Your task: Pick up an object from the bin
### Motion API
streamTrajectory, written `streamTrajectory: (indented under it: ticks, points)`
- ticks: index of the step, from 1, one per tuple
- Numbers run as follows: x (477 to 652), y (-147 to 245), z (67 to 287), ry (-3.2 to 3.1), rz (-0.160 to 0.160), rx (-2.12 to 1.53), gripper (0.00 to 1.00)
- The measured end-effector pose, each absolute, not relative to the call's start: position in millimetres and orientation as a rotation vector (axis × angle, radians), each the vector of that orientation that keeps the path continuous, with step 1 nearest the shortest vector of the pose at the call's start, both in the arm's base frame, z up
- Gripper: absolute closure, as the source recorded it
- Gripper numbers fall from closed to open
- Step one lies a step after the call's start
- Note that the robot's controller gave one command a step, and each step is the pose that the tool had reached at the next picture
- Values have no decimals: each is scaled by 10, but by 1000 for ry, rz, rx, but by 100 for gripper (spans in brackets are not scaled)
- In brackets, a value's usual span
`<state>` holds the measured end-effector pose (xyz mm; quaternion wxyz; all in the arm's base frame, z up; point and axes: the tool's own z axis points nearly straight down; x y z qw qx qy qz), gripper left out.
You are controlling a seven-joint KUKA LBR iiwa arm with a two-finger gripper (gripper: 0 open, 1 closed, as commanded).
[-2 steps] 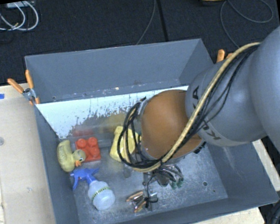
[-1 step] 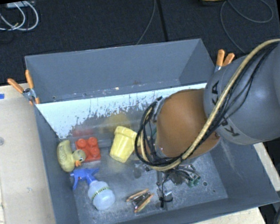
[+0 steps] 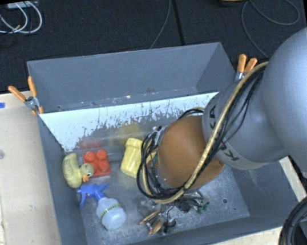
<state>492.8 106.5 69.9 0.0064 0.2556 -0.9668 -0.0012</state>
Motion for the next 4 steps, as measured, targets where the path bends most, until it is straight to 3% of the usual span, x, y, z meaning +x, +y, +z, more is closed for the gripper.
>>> streamTrajectory:
  ticks: [4]
  points:
    - [5068,1036,698,-3007,-6,849,100]
